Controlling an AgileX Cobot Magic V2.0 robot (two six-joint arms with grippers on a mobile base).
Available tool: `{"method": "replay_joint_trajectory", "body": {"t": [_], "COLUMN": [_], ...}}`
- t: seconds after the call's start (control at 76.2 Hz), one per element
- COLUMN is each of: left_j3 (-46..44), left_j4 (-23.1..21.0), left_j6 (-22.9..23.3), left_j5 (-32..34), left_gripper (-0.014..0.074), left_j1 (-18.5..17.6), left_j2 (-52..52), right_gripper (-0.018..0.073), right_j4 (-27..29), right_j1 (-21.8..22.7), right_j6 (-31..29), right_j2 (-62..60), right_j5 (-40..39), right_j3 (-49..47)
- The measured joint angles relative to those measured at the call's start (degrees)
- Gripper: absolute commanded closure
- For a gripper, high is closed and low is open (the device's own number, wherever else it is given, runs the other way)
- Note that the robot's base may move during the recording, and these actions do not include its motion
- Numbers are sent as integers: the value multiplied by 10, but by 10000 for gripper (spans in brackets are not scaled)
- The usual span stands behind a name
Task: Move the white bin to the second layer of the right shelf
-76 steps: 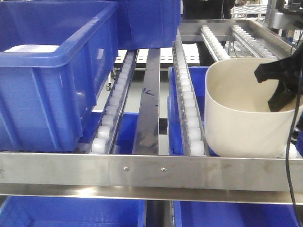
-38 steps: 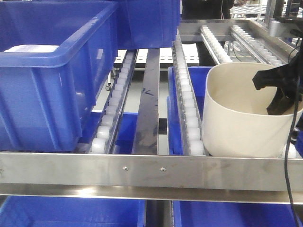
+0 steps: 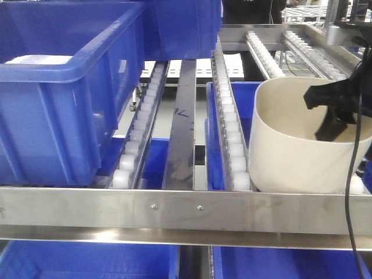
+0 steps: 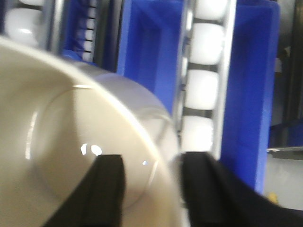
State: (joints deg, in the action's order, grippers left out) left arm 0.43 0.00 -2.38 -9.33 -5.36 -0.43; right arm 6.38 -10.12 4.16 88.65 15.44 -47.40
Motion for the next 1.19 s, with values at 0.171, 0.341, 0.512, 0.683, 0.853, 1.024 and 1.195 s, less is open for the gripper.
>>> {"method": "replay_joint_trajectory", "body": {"t": [0.171,0.341,0.512,0.683,0.853,1.024,1.195], "left_j3": [0,0,0,0,0,0,0], "left_j4": [0,0,0,0,0,0,0], "left_j6": [0,0,0,0,0,0,0], "left_j5": [0,0,0,0,0,0,0], "left_gripper": [512,512,512,512,512,512,512], "left_j1": [0,0,0,0,0,0,0], "left_j2": [0,0,0,0,0,0,0], "right_gripper": [105,105,105,105,105,105,115], "right_j4": [5,5,5,6,6,6,6], "right_j1": [-2,-2,-2,-2,-2,-2,-2], "right_j6": [0,0,0,1,1,1,1], "right_j2": [-24,-51,-81,-122,-154,-185,-223], "right_j5": [0,-1,1,6,20,31,36], "right_j3": [0,0,0,0,0,0,0]}}
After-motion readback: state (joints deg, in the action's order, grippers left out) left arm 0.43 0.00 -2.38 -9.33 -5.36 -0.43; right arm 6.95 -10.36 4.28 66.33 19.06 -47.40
